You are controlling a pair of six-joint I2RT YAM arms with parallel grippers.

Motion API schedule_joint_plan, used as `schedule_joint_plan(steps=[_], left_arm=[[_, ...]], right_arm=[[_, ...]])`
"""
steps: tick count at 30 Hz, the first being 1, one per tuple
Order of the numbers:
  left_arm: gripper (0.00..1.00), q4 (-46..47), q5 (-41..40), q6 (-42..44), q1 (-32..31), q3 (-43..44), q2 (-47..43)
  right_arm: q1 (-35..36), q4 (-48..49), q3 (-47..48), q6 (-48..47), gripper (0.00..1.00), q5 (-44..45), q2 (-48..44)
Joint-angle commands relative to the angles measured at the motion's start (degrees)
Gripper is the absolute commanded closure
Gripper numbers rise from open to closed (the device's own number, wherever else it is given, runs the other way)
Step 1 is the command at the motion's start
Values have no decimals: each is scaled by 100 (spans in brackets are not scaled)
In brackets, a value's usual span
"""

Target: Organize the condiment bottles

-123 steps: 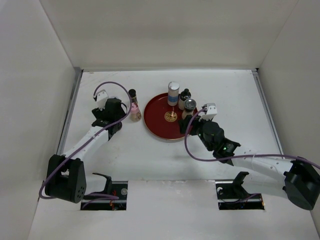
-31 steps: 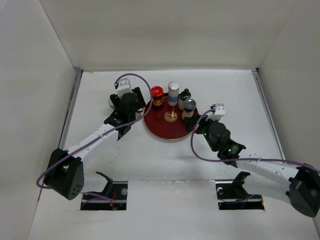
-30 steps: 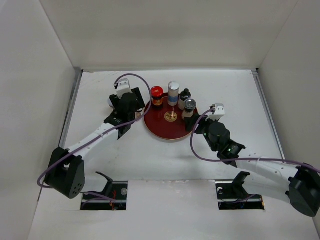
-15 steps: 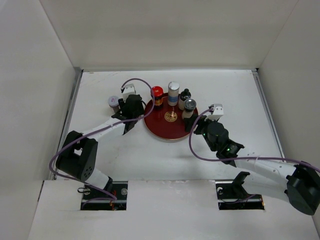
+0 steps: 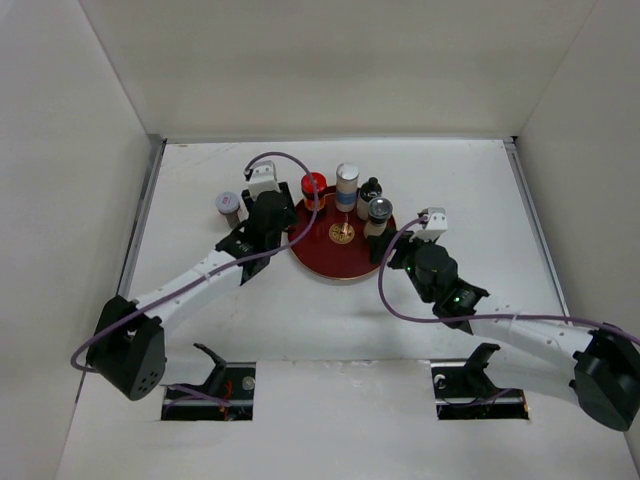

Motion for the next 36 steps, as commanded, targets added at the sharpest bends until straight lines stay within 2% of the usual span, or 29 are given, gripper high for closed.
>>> schedule_joint_plan(steps=[1,11,13,15,17,19,26,31,35,36], left_arm=[[65,165,-168,71,-373,342,-166],[65,859,148,27,-1323,1502,1520],[65,965,183,62,-1403,1731,1854],[65,1009,253,36,-1420,1898,2127],[65,1088,315,36,-1438,1978,2347],[65,1185,333,36,-1438,1995,2515],[62,1159,245,27,-1376,2013,2884],[43,1054,210,36,-1368,1969,2849],[20,1088,210,45,-1271,1768,2499],[17,1132,210,62,-1271,1697,2350]], right_arm=[[-15,338,29,12,0,34,-154],[-67,627,-261,109,1,341,-513],[-137,637,-366,126,12,508,-724],[-208,637,-463,196,28,640,-918],[-313,637,-525,249,36,719,-1015],[-384,610,-551,320,36,693,-1059],[-393,628,-578,346,26,658,-1130],[-393,610,-560,346,18,658,-1068],[-410,610,-578,346,17,658,-1147],[-410,610,-578,346,17,658,-1147]])
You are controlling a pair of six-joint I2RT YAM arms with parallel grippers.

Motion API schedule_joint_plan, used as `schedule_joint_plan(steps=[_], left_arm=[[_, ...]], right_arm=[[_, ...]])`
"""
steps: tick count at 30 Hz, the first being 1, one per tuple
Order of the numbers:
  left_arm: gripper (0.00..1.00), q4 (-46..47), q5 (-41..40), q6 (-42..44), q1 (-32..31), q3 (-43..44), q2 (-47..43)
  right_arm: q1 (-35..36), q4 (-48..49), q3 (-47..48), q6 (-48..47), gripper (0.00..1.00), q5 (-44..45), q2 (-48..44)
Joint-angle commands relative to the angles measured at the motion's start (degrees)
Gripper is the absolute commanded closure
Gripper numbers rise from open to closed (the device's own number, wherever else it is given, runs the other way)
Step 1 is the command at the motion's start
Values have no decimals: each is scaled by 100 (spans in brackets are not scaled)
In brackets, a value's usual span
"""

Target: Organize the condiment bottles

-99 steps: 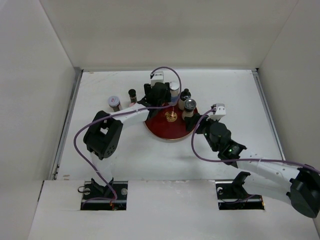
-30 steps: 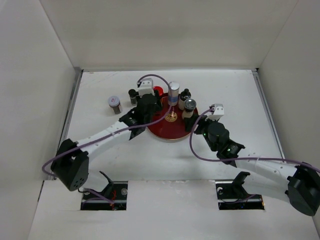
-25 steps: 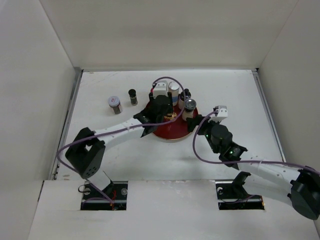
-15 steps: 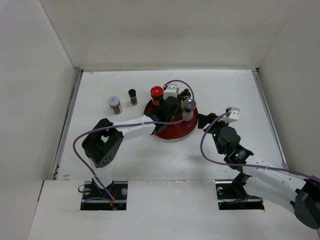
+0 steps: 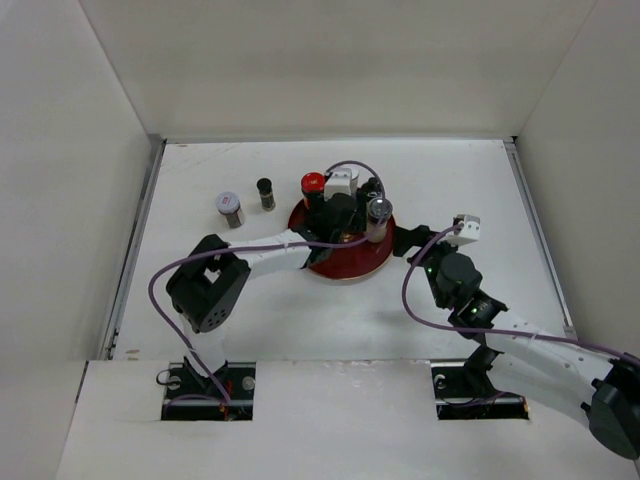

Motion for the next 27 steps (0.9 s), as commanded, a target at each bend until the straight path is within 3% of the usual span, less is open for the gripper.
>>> schedule_joint_plan(steps=[1,8,12,18,27], left_arm=[[15,341,-57,56,75,-150,-768],[11,605,-197,56,373,-836,-1981],[13,211,-461,-14,1058,-863,-2167],[16,-571,56,-155,2113,-143,-1527],[20,-1064,681,-102,2668,807,-375]], right_arm=[[-32,306,-20,42,17,96,-74],[-15,306,32,42,15,52,67],[-6,306,41,34,13,35,93],[3,280,182,-36,8,-97,365],[12,280,217,-54,6,-237,418]])
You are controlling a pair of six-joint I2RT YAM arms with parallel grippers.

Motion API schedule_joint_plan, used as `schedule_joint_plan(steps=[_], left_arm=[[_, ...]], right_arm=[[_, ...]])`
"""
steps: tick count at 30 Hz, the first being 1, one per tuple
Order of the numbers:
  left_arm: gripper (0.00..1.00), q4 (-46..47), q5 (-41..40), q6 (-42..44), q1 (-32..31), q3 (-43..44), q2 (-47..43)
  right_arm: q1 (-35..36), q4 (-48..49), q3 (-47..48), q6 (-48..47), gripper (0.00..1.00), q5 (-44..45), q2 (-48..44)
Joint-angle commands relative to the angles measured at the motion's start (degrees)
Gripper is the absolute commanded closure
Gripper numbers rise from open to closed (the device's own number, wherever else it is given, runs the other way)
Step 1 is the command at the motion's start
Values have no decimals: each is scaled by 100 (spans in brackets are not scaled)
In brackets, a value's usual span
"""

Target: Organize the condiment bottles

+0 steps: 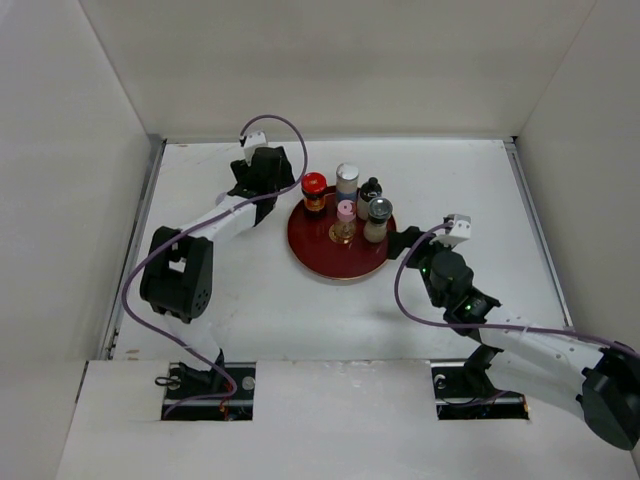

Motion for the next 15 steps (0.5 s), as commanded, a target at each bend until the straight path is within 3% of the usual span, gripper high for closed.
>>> schedule_joint_plan(steps=[1,8,15], left_arm=[[21,-155,336,-6,117,460,146],[25,-147,152,-24,144,372,419],[47,-94,90,-15,170,372,533]], right_arm=[[10,271,212,-32,6,-159,18],[10,271,204,-24,5,-159,10],[10,280,212,-15,5,-159,71]])
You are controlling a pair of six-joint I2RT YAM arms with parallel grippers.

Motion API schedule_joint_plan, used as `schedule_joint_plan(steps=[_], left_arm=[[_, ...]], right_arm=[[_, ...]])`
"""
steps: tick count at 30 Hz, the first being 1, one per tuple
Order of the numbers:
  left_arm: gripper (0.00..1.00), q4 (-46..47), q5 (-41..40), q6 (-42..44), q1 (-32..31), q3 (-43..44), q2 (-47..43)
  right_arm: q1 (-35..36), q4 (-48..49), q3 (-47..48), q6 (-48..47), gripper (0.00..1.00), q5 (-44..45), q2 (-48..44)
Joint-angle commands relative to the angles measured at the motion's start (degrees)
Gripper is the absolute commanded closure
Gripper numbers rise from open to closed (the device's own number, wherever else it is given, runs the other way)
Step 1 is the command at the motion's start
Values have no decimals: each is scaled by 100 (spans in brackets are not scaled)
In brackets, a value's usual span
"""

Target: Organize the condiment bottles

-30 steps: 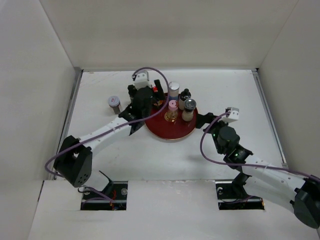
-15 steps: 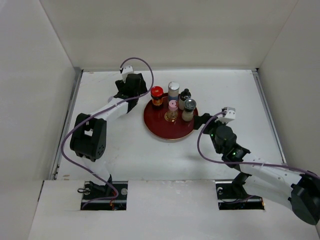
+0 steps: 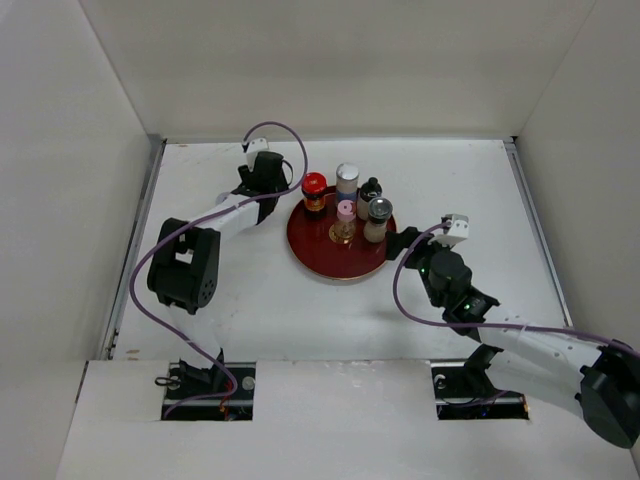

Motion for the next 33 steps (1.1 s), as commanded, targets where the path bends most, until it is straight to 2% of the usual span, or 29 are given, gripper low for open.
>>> schedule_joint_plan(steps=[1,3,7,10,17,21,26,33], left_arm=[[49,122,-69,-6,54,175,-39],[52,131,-69,-6,55,140,-39],[67,131,-69,-6,63,52,-179],[72,157,-139,11,-42,-140,-565],[72,421,-658,-23,-665,-1388,-1910],[72,386,-694,-67,-1209,-1644,-2306],[72,421,-658,-85,-1808,-1495,-2150],[72,728,-491,-147,-1932,-1275,-1499]], right_arm=[[10,282,206,-15,5,-61,16],[10,282,197,-6,5,-61,-1],[10,282,188,3,5,-61,-19],[10,282,188,3,5,-61,-1],[1,291,180,3,5,-61,-19],[10,291,188,12,4,-61,-1],[10,282,171,12,4,-61,-54],[10,282,188,3,4,-52,-28]])
